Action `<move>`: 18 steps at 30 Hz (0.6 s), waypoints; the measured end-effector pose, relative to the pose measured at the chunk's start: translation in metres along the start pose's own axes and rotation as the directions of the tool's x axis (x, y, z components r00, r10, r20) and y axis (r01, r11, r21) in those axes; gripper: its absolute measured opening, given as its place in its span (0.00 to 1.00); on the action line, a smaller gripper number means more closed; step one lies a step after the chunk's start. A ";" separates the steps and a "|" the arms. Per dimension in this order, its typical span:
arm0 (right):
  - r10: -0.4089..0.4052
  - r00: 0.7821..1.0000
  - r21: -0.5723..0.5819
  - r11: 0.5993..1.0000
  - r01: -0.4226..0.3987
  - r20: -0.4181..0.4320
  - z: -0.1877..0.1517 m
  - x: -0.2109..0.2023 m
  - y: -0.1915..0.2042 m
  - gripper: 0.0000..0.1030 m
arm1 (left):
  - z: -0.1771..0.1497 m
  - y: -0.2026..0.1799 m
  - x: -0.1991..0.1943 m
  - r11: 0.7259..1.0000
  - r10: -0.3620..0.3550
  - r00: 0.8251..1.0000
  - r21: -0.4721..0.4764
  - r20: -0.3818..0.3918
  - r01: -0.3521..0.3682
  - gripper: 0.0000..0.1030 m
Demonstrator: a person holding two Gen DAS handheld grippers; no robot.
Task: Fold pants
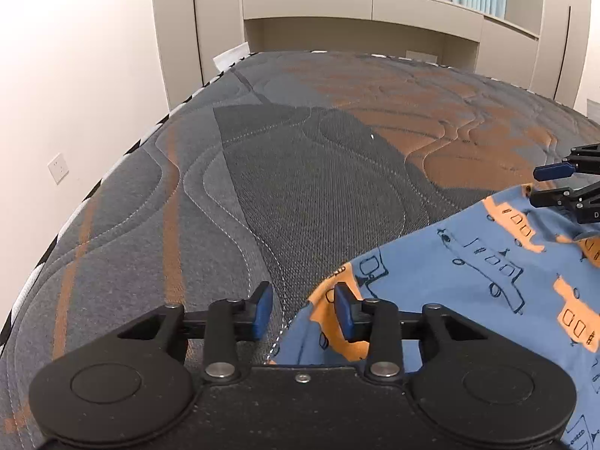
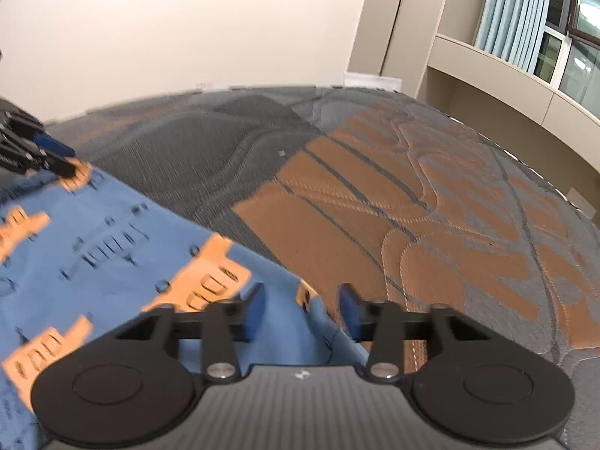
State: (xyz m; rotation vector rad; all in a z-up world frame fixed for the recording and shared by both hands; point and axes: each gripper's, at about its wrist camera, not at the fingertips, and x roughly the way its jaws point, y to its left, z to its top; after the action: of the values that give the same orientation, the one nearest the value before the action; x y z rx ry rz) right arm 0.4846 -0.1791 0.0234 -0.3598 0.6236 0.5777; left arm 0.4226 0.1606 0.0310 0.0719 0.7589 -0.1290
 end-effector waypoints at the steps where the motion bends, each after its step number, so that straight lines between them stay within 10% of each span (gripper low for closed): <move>1: 0.014 1.000 0.008 1.000 -0.014 0.007 0.002 -0.001 -0.002 0.50 | 0.000 0.000 0.000 1.000 0.000 1.000 0.007 0.000 0.000 0.40; 6: 0.058 0.998 0.049 0.997 -0.057 -0.015 0.007 0.009 -0.009 0.50 | 0.000 0.002 0.007 0.999 -0.020 0.999 0.035 -0.042 0.021 0.43; 9: 0.099 0.993 0.073 0.993 -0.094 -0.063 0.003 0.022 -0.009 0.27 | -0.002 0.004 0.012 0.999 -0.033 0.997 0.025 -0.071 0.035 0.03; 11: 0.109 0.993 0.082 0.991 -0.105 -0.053 0.002 0.022 -0.008 0.03 | 0.000 0.002 0.008 1.000 -0.029 0.998 0.008 -0.058 0.030 0.01; 18: 0.026 0.996 0.053 0.998 -0.031 0.083 -0.002 -0.037 0.011 0.01 | 0.003 -0.016 -0.040 1.000 0.005 0.997 0.018 0.073 -0.006 0.00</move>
State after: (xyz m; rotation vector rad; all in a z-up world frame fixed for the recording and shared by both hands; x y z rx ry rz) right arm 0.4526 -0.1858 0.0440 -0.2749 0.5653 0.5987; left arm 0.3935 0.1482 0.0610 0.0862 0.6849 -0.1325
